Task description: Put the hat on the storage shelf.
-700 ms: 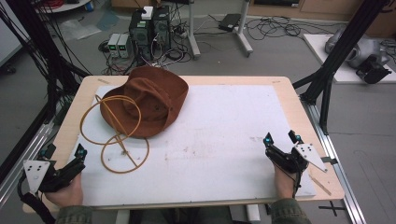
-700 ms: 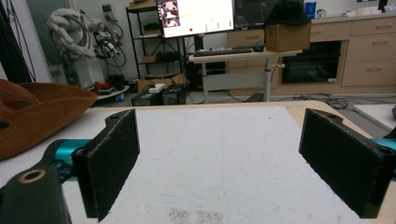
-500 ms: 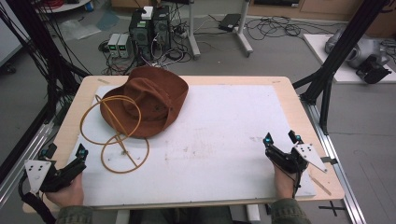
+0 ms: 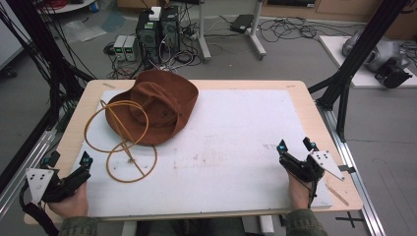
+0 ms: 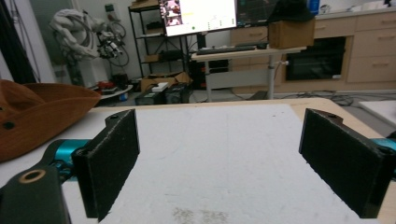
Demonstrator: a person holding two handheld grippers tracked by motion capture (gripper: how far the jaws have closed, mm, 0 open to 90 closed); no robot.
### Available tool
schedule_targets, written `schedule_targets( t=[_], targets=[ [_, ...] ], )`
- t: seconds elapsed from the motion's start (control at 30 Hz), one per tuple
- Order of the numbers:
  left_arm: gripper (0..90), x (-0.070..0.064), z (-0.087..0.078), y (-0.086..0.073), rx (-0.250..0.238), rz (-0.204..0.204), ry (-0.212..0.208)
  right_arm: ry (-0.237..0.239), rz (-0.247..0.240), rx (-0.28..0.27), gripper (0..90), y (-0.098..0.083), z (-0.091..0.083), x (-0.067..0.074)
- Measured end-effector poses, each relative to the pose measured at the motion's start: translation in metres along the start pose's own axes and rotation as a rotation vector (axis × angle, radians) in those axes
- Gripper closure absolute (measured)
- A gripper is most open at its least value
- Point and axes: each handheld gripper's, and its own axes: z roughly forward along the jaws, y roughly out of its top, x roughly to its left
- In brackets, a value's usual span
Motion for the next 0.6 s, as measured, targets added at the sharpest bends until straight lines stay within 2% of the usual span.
schedule_targets(
  t=[0.27,0.37,0.53,0.6],
  targets=[
    [14.1,0.001,0.0,0.0,0.001,-0.007,0.001,0.057,0.003,0.012,11.5,0.004,0.01,0.011],
    [14.1,0.001,0.0,0.0,-0.001,-0.005,0.0,0.082,-0.021,0.023,11.5,0.007,0.013,0.015],
    [14.1,0.001,0.001,-0.001,0.003,-0.008,-0.005,0.097,-0.035,0.025,11.5,0.009,0.019,0.019],
    [14.1,0.001,0.0,-0.001,0.001,-0.014,-0.014,0.117,-0.05,0.038,11.5,0.011,0.026,0.023]
  ],
)
